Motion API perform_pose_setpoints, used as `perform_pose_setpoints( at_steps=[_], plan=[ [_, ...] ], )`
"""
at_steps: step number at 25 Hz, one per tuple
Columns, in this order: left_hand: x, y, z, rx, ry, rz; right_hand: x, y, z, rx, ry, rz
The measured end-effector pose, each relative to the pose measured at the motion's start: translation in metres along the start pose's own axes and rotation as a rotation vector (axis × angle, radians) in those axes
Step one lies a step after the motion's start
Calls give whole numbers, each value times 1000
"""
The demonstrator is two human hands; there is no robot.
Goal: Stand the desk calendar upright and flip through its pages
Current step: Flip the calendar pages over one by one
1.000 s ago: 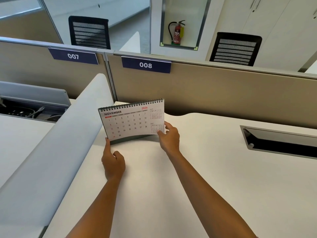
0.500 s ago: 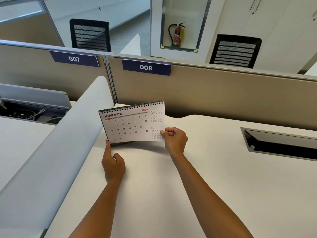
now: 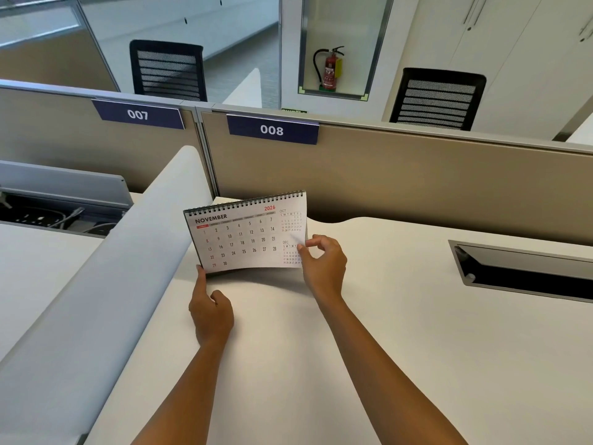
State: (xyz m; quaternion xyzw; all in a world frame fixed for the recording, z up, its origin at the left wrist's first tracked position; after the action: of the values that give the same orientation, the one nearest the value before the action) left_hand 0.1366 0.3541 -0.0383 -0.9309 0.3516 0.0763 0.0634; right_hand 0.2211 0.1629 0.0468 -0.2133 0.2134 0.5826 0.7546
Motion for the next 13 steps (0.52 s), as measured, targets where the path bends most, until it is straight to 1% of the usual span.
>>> perform_pose_setpoints(
  at_steps=[2, 6, 9, 13],
  plan=[
    [0, 0, -2, 0, 7, -5, -1, -3, 2, 33, -73, 31],
    [0, 0, -1, -16, 49, -31, -6, -10, 9, 177, -250, 189],
    [0, -3, 8, -43, 61, -14, -14, -13, 23, 310, -425, 352],
    [0, -3, 10, -28, 37, -15, -31, -17, 40, 410, -712, 556]
  ],
)
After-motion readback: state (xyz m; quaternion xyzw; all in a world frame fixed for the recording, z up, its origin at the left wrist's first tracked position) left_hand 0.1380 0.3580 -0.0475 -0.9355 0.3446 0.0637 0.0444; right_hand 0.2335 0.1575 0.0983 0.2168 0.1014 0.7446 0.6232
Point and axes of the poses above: each hand's wrist, its own y-axis away from the middle knuckle, its own x-axis out of the palm, z = x × y, the point moved 2 cm from there along -y, towards the middle knuckle, and after that the axes turned 12 degrees about y, right-handed, at the moved point
